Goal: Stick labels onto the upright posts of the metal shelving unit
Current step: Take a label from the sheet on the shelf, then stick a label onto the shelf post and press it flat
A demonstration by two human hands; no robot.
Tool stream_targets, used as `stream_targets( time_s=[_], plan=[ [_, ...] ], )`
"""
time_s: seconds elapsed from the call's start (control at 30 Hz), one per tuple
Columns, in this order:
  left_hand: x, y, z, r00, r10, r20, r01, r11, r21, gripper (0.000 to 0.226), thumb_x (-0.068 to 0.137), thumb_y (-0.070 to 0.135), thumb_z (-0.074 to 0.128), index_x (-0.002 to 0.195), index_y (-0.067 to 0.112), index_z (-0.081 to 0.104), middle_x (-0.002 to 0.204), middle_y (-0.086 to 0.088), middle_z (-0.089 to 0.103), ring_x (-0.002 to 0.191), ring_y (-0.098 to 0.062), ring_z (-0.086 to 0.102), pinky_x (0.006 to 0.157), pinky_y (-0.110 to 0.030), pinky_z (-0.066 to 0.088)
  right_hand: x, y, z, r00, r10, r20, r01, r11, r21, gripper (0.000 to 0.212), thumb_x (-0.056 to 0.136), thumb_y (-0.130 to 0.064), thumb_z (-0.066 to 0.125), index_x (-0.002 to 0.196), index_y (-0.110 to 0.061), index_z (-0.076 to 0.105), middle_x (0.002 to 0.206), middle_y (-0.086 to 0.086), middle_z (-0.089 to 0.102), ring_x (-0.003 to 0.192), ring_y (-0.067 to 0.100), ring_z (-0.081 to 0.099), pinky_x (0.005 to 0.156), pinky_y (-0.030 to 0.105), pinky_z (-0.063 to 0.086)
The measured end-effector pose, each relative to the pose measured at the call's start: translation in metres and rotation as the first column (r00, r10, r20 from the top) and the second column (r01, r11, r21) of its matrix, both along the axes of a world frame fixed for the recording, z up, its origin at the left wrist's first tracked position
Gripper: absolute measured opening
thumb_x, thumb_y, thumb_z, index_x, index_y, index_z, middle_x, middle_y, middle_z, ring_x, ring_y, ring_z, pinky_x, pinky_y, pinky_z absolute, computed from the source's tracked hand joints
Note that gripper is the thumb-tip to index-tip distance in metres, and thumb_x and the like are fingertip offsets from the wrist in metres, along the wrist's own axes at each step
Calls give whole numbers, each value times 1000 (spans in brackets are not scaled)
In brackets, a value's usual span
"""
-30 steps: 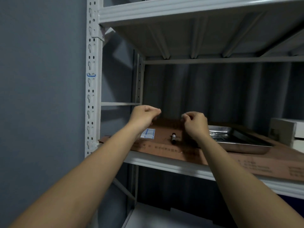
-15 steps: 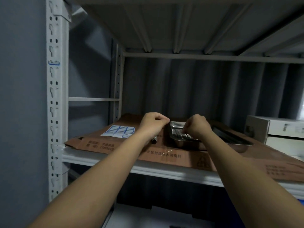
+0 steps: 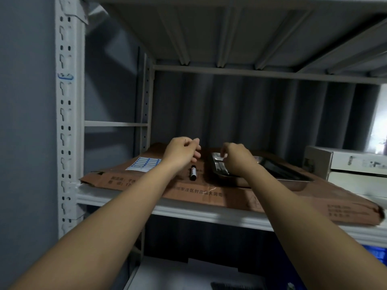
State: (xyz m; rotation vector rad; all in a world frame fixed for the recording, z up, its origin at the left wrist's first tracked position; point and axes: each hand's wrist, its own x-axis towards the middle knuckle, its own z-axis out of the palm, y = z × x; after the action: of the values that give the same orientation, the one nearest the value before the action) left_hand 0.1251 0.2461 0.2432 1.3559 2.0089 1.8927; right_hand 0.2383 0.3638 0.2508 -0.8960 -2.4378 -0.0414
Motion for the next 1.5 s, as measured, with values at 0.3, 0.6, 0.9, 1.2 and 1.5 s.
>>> stream_targets(
  time_s=[0.3,0.6,0.9,1.2,1.5],
  plan=[
    [-39,-75,8,925,344,-162,-331,938,104,18,87,20,62,76,17,48,67,8,50,64,-7,47,56,-24,29,-52,-85,13,903,294,-313,-274,956,107,13,90,-13,58,100,-10,50,103,10,53,92,28,54,75,36,42],
    [-123,-178,22,755,621,-210,-580,783,226,20,94,13,43,101,15,61,111,-8,53,81,-14,49,73,-19,32,-153,-180,32,707,559,-434,-532,824,194,18,93,-14,55,109,-13,62,110,7,63,99,22,59,85,39,51],
    [-184,-194,30,752,608,-253,-573,794,206,34,96,13,41,127,11,54,127,-11,51,114,-23,52,98,-27,37,-235,-207,76,709,596,-377,-433,789,435,18,93,-23,57,103,-17,71,101,2,60,99,21,54,75,36,48],
    [-200,-173,52,786,555,-272,-467,821,328,44,94,24,52,137,16,44,136,-5,45,123,-21,46,99,-28,36,-264,-203,104,675,579,-457,-360,799,481,49,86,-16,64,132,-19,48,135,4,40,123,23,39,92,38,46],
    [-213,-171,62,866,463,-190,-396,866,306,41,94,25,54,134,23,45,129,2,57,114,-19,56,90,-27,44,-282,-200,113,462,452,-763,-805,575,-147,35,89,2,57,120,-14,62,110,9,70,98,22,69,89,45,55]
  ],
)
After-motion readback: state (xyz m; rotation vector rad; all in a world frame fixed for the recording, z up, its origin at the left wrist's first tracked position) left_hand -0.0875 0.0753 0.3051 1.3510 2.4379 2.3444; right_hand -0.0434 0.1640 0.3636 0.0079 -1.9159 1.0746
